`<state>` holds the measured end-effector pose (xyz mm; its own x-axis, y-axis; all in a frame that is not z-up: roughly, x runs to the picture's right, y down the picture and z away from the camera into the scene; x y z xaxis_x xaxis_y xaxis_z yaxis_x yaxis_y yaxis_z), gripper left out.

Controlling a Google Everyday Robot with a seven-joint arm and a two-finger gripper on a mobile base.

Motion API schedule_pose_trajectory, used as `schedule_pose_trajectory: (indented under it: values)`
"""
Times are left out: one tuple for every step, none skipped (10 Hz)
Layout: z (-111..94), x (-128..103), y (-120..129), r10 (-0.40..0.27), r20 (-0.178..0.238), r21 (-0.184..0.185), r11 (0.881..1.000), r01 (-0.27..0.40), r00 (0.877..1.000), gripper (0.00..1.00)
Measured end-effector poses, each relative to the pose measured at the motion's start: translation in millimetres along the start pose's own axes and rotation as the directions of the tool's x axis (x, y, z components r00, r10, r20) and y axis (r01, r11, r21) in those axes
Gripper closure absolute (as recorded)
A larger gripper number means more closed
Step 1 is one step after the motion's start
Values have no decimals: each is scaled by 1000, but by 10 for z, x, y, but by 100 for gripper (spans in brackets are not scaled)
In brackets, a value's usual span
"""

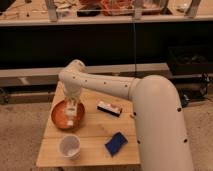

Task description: Place the bottle in the ceramic bowl

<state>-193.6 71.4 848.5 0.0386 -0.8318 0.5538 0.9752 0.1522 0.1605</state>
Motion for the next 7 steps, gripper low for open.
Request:
schedule_pose_trajectory:
  values:
    - [5,-3,-6,-3,0,0,1000,3,1000,48]
    - [9,-7,-12,-7,-1,0,1000,7,1000,41]
    - [13,-9,-15,-11,-1,-1,1000,11,1000,36]
    - [17,-13,-21,-15,-2,-1,1000,15,1000,33]
    - [23,-18,-30,-19,-2,-2,1000,19,1000,31]
    - [28,-24,-39,-22,-1,-3,1000,22,1000,25]
    - [36,-29,-43,-24,-1,-4,1000,24,1000,21]
